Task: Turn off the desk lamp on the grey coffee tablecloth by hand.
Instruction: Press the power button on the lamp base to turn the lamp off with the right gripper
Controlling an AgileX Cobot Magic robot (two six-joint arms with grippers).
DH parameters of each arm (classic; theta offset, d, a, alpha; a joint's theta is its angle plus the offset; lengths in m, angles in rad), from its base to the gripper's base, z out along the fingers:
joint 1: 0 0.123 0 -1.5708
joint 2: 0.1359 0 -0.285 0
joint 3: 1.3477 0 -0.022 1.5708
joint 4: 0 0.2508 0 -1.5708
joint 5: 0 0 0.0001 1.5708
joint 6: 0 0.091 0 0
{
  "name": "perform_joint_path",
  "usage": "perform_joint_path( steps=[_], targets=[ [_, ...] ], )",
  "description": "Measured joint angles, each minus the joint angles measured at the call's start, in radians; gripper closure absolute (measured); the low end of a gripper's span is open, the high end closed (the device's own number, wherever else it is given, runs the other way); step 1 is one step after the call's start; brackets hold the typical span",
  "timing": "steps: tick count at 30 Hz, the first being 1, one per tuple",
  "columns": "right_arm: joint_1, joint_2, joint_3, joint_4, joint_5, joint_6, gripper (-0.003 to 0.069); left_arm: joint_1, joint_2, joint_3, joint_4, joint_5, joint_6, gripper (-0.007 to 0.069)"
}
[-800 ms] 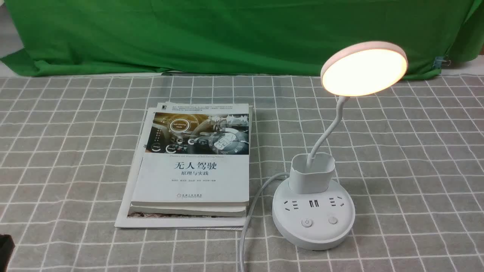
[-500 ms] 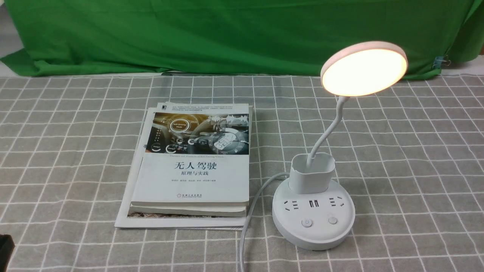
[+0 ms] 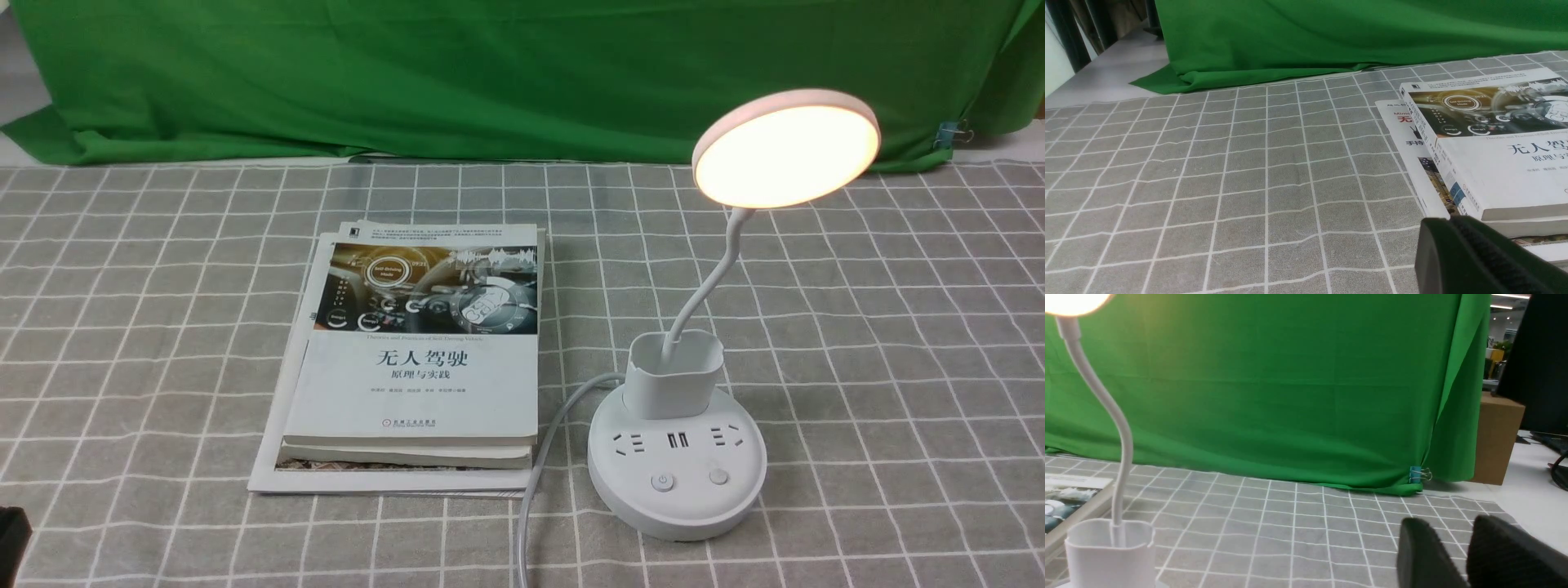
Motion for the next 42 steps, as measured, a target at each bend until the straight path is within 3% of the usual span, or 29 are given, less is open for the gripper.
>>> perform_joint_path(
  steps=[11, 19, 24, 28, 33, 39, 42],
  targets=[
    [0.000, 0.000, 0.000, 0.000, 0.175, 0.000, 0.0421, 0.000, 0.000, 0.000, 0.000, 0.000, 0.000, 0.0624],
    [0.000, 0.000, 0.000, 0.000, -0.009, -0.010, 0.0421, 0.000, 0.000, 0.000, 0.000, 0.000, 0.000, 0.0624],
    [0.000, 0.000, 0.000, 0.001, -0.173, 0.062, 0.0421, 0.000, 0.000, 0.000, 0.000, 0.000, 0.000, 0.0624],
    [0.000, 0.002, 0.000, 0.001, -0.193, 0.110, 0.0421, 0.000, 0.000, 0.000, 0.000, 0.000, 0.000, 0.0624],
    [0.000, 0.103, -0.088, 0.003, -0.086, 0.167, 0.0421, 0.000, 0.000, 0.000, 0.000, 0.000, 0.000, 0.0624],
    [0.000, 0.392, -0.266, 0.003, 0.123, 0.218, 0.0421, 0.000, 0.000, 0.000, 0.000, 0.000, 0.000, 0.0624],
    [0.000, 0.496, -0.290, 0.003, 0.143, 0.218, 0.0421, 0.000, 0.000, 0.000, 0.000, 0.000, 0.000, 0.0624]
  ],
)
